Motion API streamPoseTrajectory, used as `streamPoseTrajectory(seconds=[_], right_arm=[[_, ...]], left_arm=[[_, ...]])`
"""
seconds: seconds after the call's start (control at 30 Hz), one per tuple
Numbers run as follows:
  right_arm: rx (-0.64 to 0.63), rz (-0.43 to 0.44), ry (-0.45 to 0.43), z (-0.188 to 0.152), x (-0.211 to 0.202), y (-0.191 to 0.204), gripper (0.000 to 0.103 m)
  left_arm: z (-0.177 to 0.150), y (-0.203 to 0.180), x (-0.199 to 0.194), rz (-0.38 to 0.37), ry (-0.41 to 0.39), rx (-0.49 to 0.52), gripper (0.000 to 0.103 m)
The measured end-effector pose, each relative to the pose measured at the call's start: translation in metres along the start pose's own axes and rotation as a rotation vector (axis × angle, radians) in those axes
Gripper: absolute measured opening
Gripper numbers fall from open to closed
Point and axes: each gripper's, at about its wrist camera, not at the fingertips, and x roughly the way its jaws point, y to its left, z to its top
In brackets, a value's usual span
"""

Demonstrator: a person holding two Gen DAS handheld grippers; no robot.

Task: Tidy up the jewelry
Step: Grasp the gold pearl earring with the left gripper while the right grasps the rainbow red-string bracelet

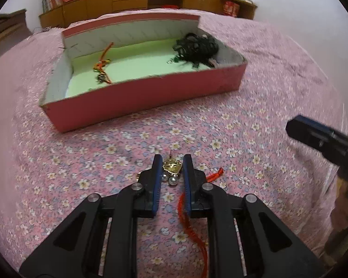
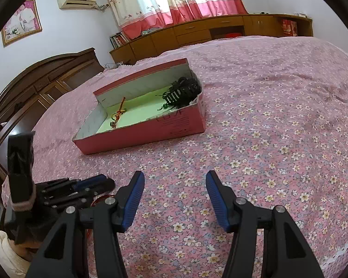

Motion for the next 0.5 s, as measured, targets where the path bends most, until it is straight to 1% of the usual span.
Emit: streamPoseTrajectory(seconds=[0.3, 0.5], right_arm=[[-0.037, 0.016, 0.027, -0.003, 0.003, 0.016, 0.058], [-0.073, 0.04, 0.08, -0.01, 0.012, 0.034, 0.058]], left_arm=[[0.002, 0.026, -0.033, 0.019, -0.086, -0.074, 0.009], [-0.004, 0.043, -0.043, 0.044, -0.105, -0.125, 0.009]])
